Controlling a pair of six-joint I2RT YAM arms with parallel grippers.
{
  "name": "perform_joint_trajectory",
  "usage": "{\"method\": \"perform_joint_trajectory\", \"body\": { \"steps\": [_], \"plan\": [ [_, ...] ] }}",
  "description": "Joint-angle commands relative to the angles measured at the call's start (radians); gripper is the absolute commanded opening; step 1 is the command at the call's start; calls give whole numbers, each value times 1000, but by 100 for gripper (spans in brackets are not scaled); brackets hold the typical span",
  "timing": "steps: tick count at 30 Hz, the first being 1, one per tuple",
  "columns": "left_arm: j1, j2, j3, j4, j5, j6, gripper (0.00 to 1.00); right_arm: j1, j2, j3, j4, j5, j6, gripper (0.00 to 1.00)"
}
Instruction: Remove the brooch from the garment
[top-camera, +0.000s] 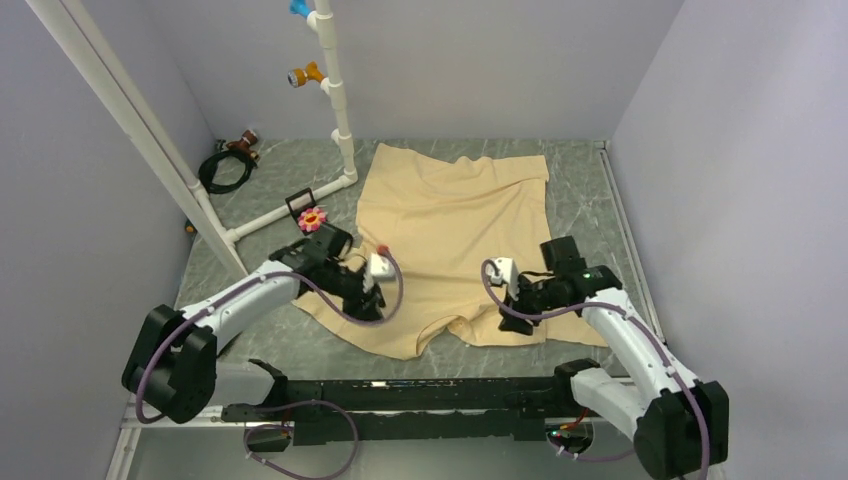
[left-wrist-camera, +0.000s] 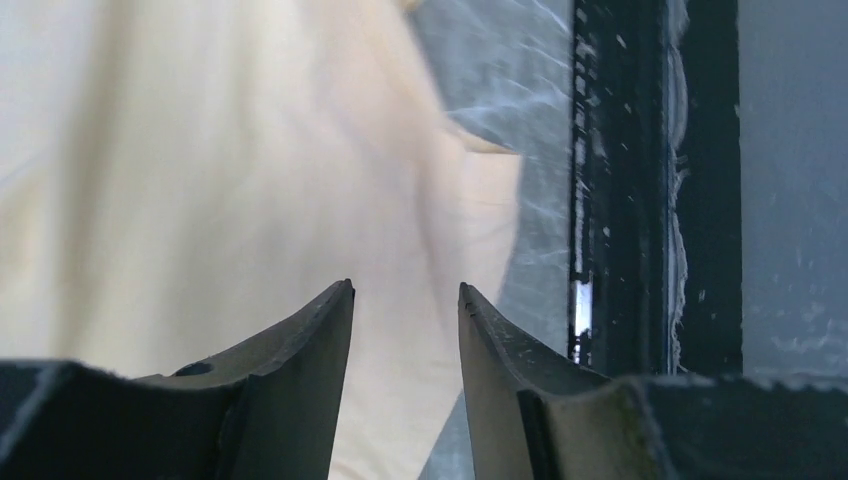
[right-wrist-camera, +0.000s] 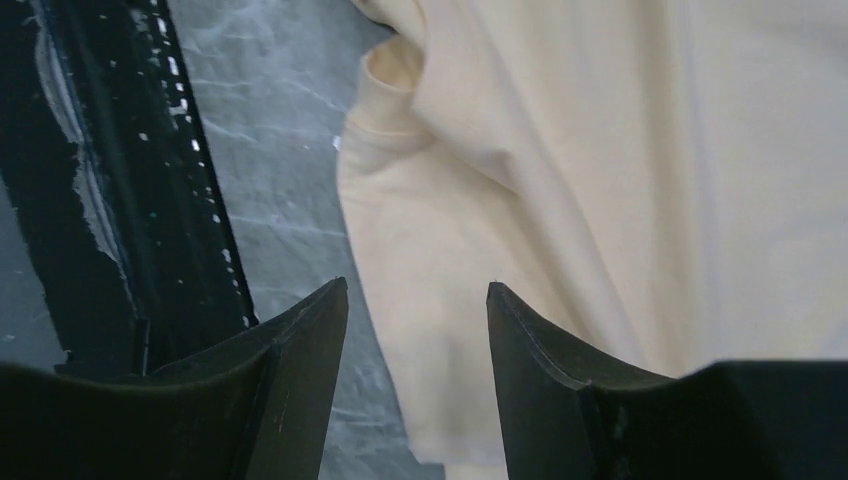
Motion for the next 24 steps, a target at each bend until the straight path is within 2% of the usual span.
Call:
{"method": "perform_joint_trajectory", "body": {
  "steps": [1,5,8,12,18,20,23,24],
  "plan": [
    [218,-49,55,45,229,-97,49,185,37,-25,252,75,241,56],
    [312,-90,45,150,230,-225,51,471,83,-31,343,243,352,57],
    [377,-83,68,123,245,-242,51,589,150,-30,390,342,397,57],
    [417,-89,75,80,241,-232,52,675,243,-8,443,427,433,56],
    [422,-122,65,72,228,-229,53,711,344,-2,478,505,433,55],
    [425,-118,69,69,226,-230,53,719,356,-3,468,504,424,48],
    [430,-96,81,57,225,-223,53,725,342,4,415,461,390,21],
    [433,-87,86,49,225,-218,52,726,328,13,384,448,368,15]
  ]
}}
